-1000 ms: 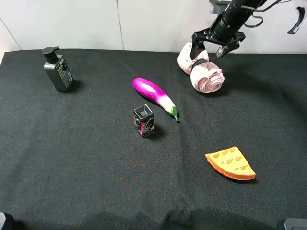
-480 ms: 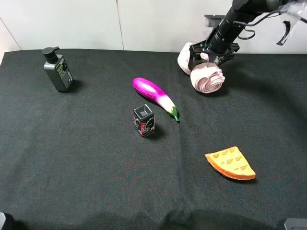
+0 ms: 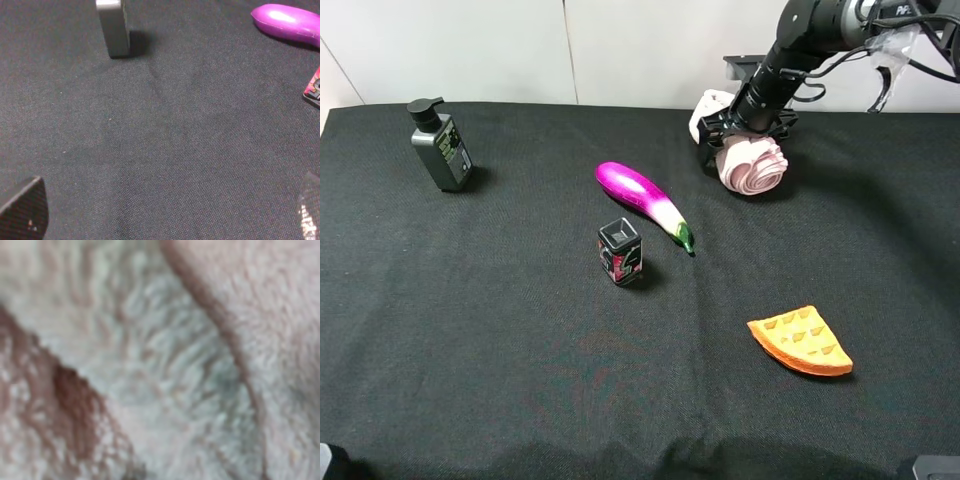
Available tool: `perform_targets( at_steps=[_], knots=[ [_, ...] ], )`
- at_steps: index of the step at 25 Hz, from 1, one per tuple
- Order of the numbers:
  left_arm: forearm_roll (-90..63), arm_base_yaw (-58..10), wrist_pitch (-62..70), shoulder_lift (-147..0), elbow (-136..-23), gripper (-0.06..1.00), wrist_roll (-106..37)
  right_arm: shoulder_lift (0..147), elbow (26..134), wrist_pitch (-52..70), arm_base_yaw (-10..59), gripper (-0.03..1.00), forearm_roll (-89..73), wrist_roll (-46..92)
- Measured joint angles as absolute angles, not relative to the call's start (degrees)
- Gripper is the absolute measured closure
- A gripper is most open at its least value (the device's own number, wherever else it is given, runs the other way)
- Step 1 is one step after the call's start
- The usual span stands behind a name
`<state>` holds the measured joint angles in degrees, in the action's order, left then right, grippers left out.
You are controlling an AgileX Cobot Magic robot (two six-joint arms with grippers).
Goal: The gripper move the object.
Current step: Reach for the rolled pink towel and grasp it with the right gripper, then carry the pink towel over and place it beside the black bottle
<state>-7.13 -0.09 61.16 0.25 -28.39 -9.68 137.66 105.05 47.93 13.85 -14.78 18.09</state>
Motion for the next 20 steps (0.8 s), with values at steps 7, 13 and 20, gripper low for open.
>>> perform_targets(
  at_steps=[7,13,20],
  knots=[
    [-7.13,-0.09,61.16,0.25,-28.39,-0.05,-9.68,137.77,105.12,47.68,13.85,0.27,-12.04,17.81],
    [-7.13,-0.09,61.16,0.25,-28.39,-0.05,-9.68,137.83,105.16,47.75,13.85,0.38,-11.14,17.42],
    [-7.13,-0.09,61.16,0.25,-28.39,-0.05,-9.68,137.83,105.16,47.64,13.85,0.62,-11.10,17.17]
  ],
)
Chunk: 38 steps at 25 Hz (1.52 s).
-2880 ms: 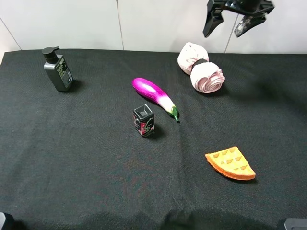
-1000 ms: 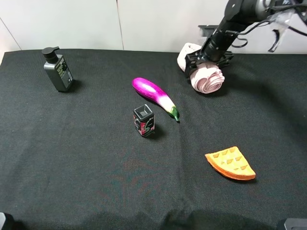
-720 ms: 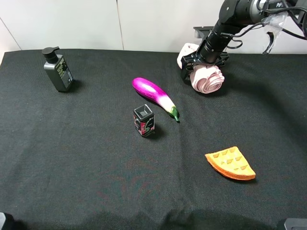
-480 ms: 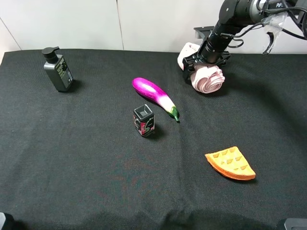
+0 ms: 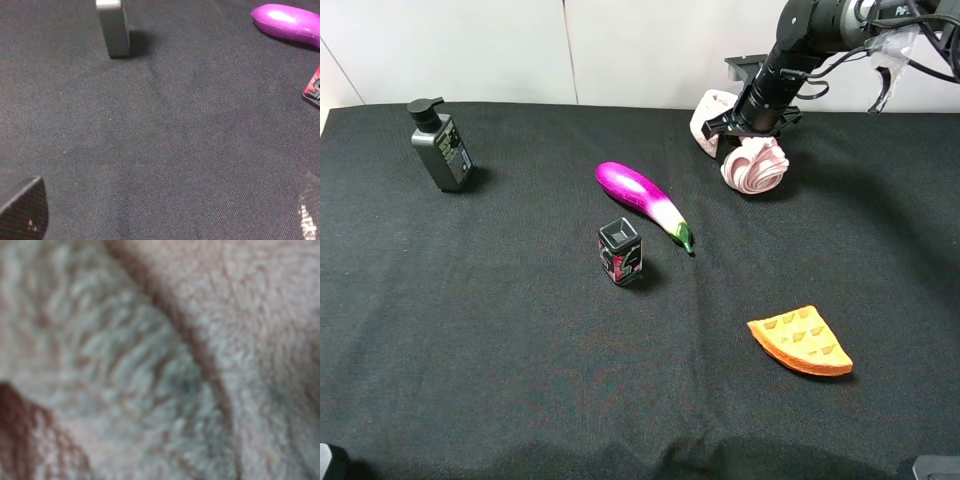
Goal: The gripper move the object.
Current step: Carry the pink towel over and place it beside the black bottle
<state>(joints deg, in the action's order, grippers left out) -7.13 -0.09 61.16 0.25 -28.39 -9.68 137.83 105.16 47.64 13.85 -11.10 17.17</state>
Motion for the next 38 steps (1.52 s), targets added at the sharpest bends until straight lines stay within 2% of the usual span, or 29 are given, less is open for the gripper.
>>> perform_targets(
  at_steps=[17,33,38],
  knots=[
    [-7.13,-0.09,61.16,0.25,-28.39,-0.05,-9.68,134.07,105.53,50.56,13.85,0.62,-10.56,14.01],
    [-7.13,-0.09,61.16,0.25,-28.39,-0.05,-9.68,133.66,119.38,67.84,13.85,0.62,-11.71,5.73],
    [-7.13,-0.09,61.16,0.25,-28.39,-0.05,-9.68,132.40,121.19,69.49,14.07,0.62,-13.80,2.70]
  ],
)
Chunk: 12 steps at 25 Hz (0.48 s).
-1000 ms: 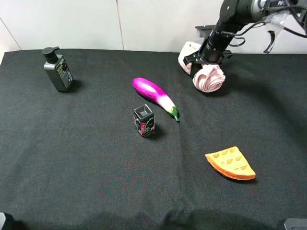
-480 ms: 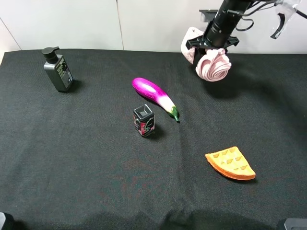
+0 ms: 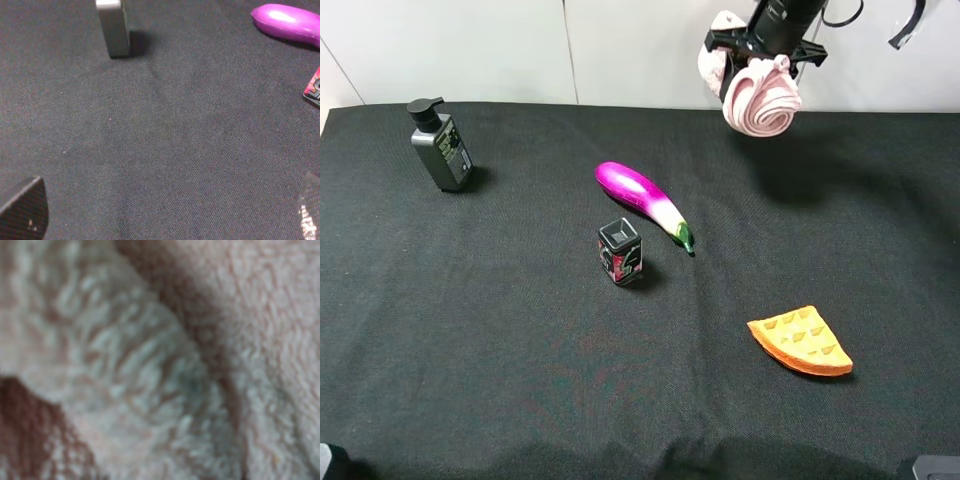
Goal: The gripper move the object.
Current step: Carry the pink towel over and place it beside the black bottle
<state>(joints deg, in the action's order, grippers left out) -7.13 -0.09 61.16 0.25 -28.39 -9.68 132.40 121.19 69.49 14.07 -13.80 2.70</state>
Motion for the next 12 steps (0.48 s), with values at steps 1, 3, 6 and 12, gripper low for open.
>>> perform_targets(
  at_steps=[1,3,6,12],
  knots=[
    [-7.13,-0.09,61.16,0.25,-28.39,-0.05,-9.68,131.97,121.18,69.49,14.35,0.62,-13.80,2.37],
    [-7.13,-0.09,61.16,0.25,-28.39,-0.05,-9.68,130.90,121.18,69.55,15.16,0.62,-13.80,1.75],
    [-7.13,-0.09,61.16,0.25,-28.39,-0.05,-9.68,129.33,121.19,69.62,17.23,0.62,-13.85,0.00],
    [-7.13,-0.09,61.16,0.25,-28.39,-0.05,-9.68,128.59,121.36,69.68,23.05,0.62,-14.31,-2.76]
  ],
)
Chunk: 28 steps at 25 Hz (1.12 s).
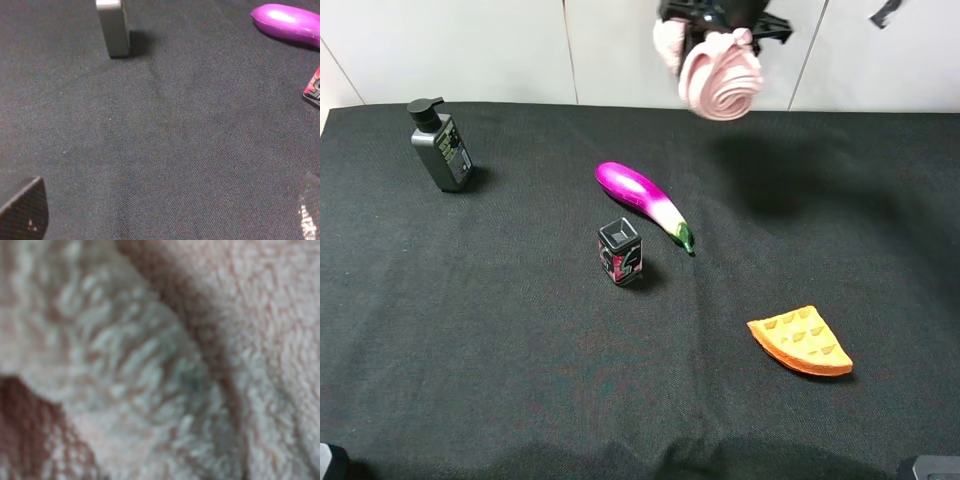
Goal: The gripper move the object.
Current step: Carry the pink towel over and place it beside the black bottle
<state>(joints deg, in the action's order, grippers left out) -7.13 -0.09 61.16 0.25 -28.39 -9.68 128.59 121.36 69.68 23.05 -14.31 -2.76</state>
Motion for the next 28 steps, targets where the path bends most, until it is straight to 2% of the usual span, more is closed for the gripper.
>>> perform_targets(
  at_steps=[10,28],
  knots=[
    [-7.13,-0.09,61.16,0.25,-28.39,-0.05,-9.68,128.59,121.36,65.39,30.42,0.62,-15.10,-10.30],
    [-7.13,-0.09,61.16,0.25,-28.39,-0.05,-9.68,130.02,121.36,52.30,35.38,0.62,-17.75,-19.57]
  ],
)
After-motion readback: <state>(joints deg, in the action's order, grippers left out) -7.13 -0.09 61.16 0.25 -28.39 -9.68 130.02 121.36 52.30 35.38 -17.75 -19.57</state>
